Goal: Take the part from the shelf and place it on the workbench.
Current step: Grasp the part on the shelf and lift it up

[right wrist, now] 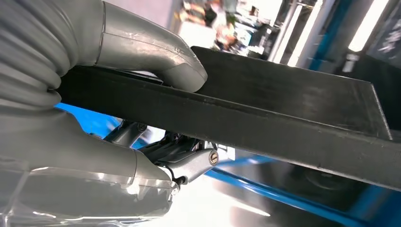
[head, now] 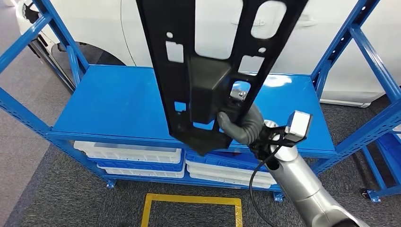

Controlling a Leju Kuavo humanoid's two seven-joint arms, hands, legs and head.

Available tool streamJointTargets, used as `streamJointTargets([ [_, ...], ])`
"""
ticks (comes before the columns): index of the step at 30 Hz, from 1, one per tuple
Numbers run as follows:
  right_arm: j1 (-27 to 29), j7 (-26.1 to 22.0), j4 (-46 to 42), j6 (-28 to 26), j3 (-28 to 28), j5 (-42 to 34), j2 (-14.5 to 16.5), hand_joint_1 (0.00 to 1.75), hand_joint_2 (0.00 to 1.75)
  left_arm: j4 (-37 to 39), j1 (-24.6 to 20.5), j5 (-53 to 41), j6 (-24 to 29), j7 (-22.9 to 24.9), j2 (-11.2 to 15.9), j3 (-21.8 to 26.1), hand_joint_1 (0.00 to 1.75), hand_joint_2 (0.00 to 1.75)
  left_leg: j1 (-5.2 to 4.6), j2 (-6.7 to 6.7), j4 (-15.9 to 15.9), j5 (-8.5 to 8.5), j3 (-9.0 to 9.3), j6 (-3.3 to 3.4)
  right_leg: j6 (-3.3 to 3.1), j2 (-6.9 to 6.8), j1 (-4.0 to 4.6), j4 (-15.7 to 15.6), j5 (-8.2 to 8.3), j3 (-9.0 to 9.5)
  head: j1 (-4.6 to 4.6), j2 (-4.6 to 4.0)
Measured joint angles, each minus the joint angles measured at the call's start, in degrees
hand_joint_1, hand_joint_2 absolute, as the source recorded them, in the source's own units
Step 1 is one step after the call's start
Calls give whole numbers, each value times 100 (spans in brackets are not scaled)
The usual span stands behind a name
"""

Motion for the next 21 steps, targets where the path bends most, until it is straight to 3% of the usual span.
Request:
streamJointTargets([
  [1, 139, 50, -34, -38, 41, -46, -52, 175, 175, 0, 4, 50, -12, -14, -1, 26, 0, 175, 0, 0, -172, 139, 78, 10, 3, 4, 4, 10, -5, 1, 0, 0],
  [3, 385, 103, -112, -139, 94, -76, -147, 175, 175, 0, 5, 122, -46, -11, -1, 81, 0, 175, -5, -4, -940, 501, 450, 49, 26, 11, 13, 43, -27, 1, 0, 0],
  [5, 592, 144, -176, -201, 124, -83, -231, 175, 175, 0, 11, 144, -83, 23, -2, 117, 0, 175, -23, -14, -1473, 664, 706, 94, 72, 15, 26, 80, -46, -11, 0, 0],
  [8, 790, 317, -190, -205, 165, -171, -282, 175, 175, 0, 42, 161, -122, 51, -16, 153, 0, 175, -41, -25, -1581, 693, 744, 171, 162, 16, 13, 92, -49, -25, 0, 0],
  [10, 840, 429, -164, -201, 179, -275, -284, 175, 175, 0, 55, 175, -139, 56, -32, 178, 0, 175, -26, -20, -1633, 736, 756, 235, 222, 17, -2, 264, -189, -96, 0, 0],
  [13, 901, 566, -54, -247, 168, -407, -264, 175, 175, 0, 83, 179, -179, 50, -60, 211, 0, 175, -22, 7, -1655, 763, 752, 276, 295, 18, -43, 1269, -720, -536, 0, 0],
  [14, 946, 600, -10, -292, 156, -416, -255, 175, 175, 0, 97, 168, -196, 48, -67, 219, 0, 175, -23, 18, -1654, 763, 750, 277, 312, 18, -57, 1575, -820, -674, 0, 0],
  [15, 1000, 622, 29, -348, 135, -411, -250, 175, 175, 0, 112, 153, -209, 48, -73, 224, 0, 175, -23, 32, -1652, 763, 750, 277, 326, 16, -71, 1695, -814, -728, 0, 0],
  [16, 1055, 633, 60, -406, 107, -401, -249, 175, 175, 0, 127, 137, -221, 50, -80, 226, 0, 175, -22, 45, -1649, 760, 752, 273, 334, 6, -83, 1576, -698, -668, 0, 0],
  [19, 1215, 585, 94, -539, -24, -387, -249, 175, 175, 0, 157, 84, -235, 98, -102, 225, 0, 175, -37, 108, -1631, 732, 766, 227, 305, -206, -73, 421, -199, -100, 0, 0],
  [21, 1347, 514, 88, -593, -118, -390, -249, 175, 175, 0, 174, 43, -235, 152, -107, 224, 0, 175, -58, 158, -1624, 710, 779, 171, 233, -272, -29, 67, -124, 57, 0, 0],
])
